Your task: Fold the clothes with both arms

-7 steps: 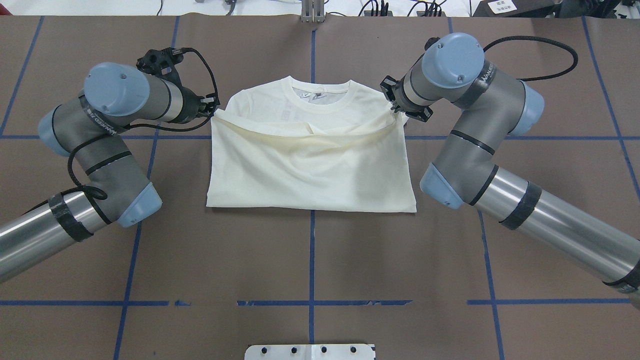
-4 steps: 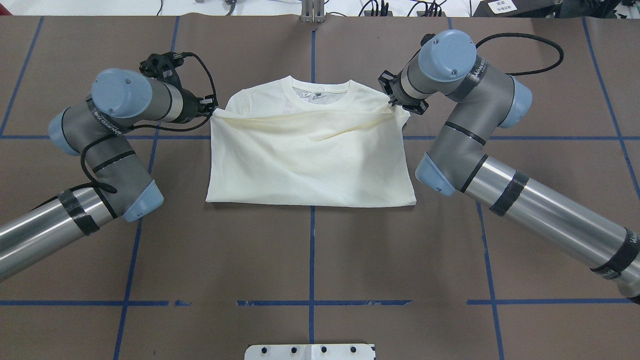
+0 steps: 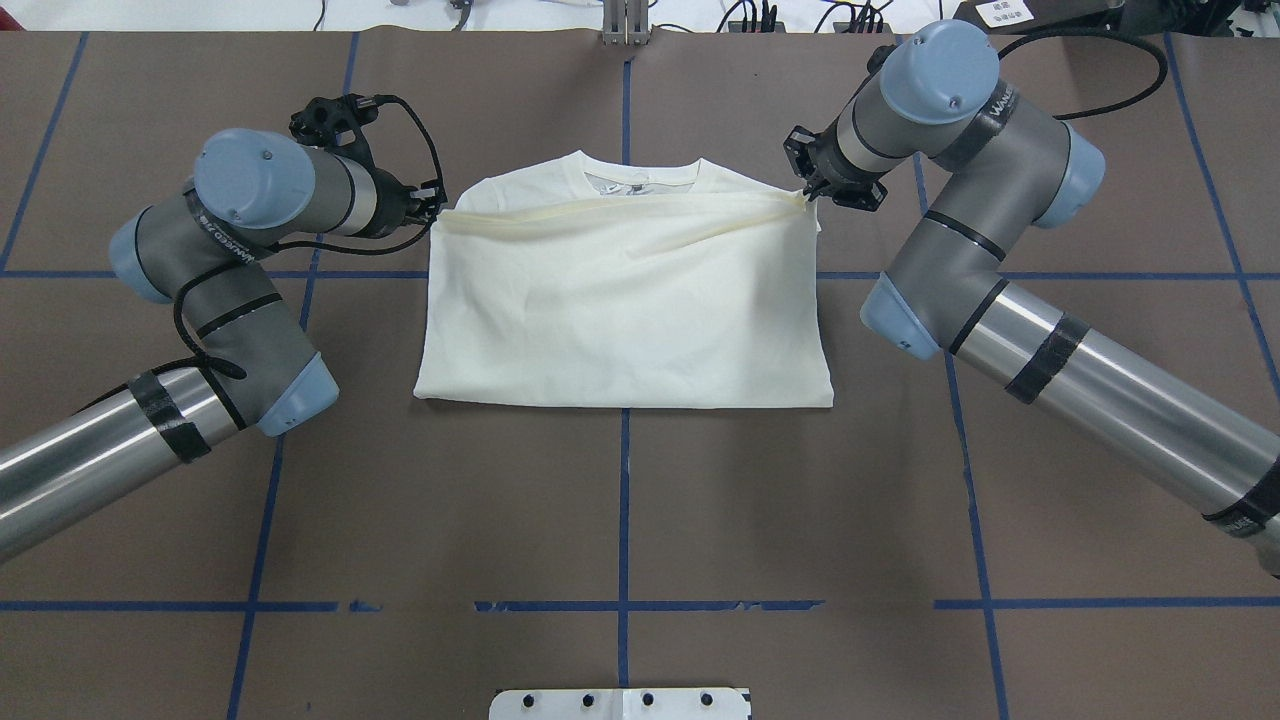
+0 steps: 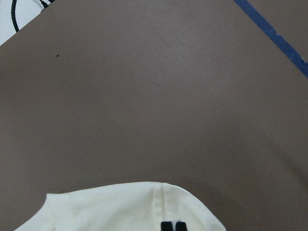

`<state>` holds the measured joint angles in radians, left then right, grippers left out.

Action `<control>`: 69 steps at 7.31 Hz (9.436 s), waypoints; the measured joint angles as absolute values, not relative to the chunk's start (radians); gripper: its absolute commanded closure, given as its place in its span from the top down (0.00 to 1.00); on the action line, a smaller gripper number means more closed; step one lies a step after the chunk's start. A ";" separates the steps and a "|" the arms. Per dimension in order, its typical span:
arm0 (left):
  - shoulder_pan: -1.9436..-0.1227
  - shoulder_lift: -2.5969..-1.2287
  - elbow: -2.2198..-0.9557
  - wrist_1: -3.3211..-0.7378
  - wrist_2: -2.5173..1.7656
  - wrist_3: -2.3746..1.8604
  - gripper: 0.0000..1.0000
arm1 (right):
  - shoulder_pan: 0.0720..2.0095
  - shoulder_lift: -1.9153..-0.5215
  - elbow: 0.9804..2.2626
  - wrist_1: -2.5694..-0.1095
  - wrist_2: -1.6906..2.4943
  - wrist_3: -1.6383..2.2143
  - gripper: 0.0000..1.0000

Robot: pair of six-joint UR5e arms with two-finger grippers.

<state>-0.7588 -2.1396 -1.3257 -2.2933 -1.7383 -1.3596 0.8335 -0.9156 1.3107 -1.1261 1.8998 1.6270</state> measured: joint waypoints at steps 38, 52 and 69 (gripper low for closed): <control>-0.484 -1.963 -1.729 -2.312 -1.903 -1.829 0.83 | 0.297 -1.609 2.230 -1.121 1.739 1.926 1.00; -0.659 -2.098 -1.497 -2.267 -1.796 -1.536 0.00 | 0.362 -1.490 2.151 -1.120 1.716 1.936 1.00; -0.784 -2.281 -1.181 -2.503 -1.796 -1.405 0.58 | 0.248 -1.194 1.825 -1.257 1.508 2.018 0.00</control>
